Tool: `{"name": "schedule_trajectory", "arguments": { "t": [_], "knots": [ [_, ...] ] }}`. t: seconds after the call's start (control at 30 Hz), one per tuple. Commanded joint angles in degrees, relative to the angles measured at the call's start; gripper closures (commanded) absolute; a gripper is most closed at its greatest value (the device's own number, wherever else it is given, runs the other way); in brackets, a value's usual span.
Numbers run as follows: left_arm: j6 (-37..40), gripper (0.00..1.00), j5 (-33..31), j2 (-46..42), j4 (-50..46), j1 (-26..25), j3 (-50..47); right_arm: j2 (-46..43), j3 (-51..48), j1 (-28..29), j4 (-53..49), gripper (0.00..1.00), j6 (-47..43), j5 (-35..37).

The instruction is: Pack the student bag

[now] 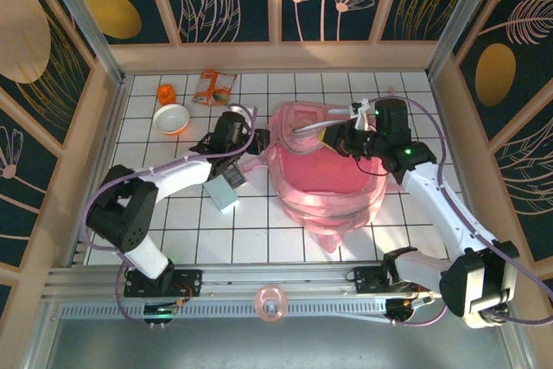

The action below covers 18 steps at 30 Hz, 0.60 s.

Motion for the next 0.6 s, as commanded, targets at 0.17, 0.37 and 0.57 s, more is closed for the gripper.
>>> {"name": "schedule_trajectory", "arguments": {
  "t": [0.17, 0.37, 0.57],
  "knots": [
    [-7.8, 0.36, -1.0, -13.9, -10.8, 1.4, -4.6, 5.4, -0.6, 1.4, 13.1, 0.97, -1.5, 3.3],
    [-12.2, 0.32, 0.6, -17.0, -14.4, 5.1, -8.1, 7.5, -2.0, 1.3, 10.3, 0.84, -3.0, 7.2],
    [-10.1, 0.30, 0.6, -14.6, -15.2, 9.5, -8.8, 4.5, -4.9, 1.9, 14.5, 0.84, 0.3, 6.6]
  ]
}}
